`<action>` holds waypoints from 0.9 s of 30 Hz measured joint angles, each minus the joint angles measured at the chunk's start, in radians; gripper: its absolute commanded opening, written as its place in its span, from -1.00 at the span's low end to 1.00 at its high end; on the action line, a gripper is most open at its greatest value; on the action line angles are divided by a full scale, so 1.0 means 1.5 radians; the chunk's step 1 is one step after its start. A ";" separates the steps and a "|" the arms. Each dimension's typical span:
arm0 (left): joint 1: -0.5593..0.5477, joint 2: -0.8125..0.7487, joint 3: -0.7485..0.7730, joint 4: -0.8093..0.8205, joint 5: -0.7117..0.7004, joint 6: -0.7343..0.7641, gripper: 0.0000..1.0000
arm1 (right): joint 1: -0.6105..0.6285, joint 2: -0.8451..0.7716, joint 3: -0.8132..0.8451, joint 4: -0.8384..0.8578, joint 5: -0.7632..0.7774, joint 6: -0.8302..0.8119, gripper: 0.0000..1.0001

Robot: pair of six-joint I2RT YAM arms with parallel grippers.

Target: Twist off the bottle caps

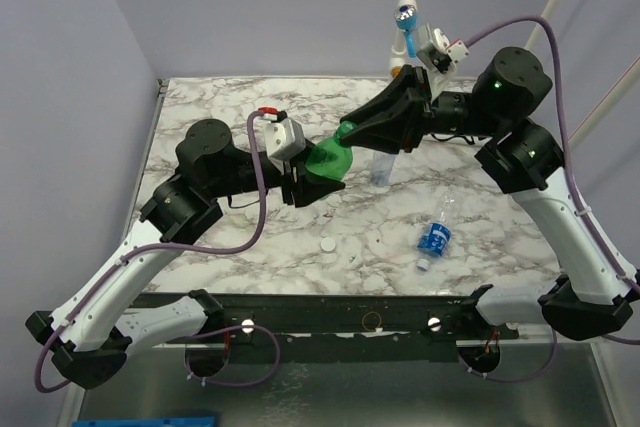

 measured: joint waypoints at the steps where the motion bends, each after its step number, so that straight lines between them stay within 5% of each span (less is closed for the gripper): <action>1: -0.002 -0.001 0.009 -0.008 0.031 -0.002 -1.00 | 0.001 -0.003 0.002 0.003 -0.025 -0.007 -0.99; 5: -0.003 -0.003 0.014 -0.020 0.106 -0.005 -1.00 | 0.004 -0.006 0.009 0.003 -0.100 -0.029 -0.99; 11: -0.003 -0.010 -0.008 -0.021 0.097 0.014 -1.00 | 0.004 -0.003 0.009 -0.032 -0.114 -0.058 -0.98; 12: -0.003 -0.010 -0.013 -0.016 0.087 0.021 -1.00 | 0.004 -0.003 0.010 -0.040 -0.111 -0.065 -0.73; 13: -0.003 -0.011 -0.020 -0.008 0.072 0.030 -1.00 | 0.004 -0.003 0.011 -0.048 -0.102 -0.072 -0.03; 15: -0.003 -0.012 -0.034 0.009 0.043 0.045 -1.00 | 0.004 -0.003 0.013 -0.066 -0.077 -0.081 0.94; 27: -0.003 0.031 -0.074 0.097 -0.183 0.096 -1.00 | 0.005 0.023 0.057 -0.079 0.269 0.015 1.00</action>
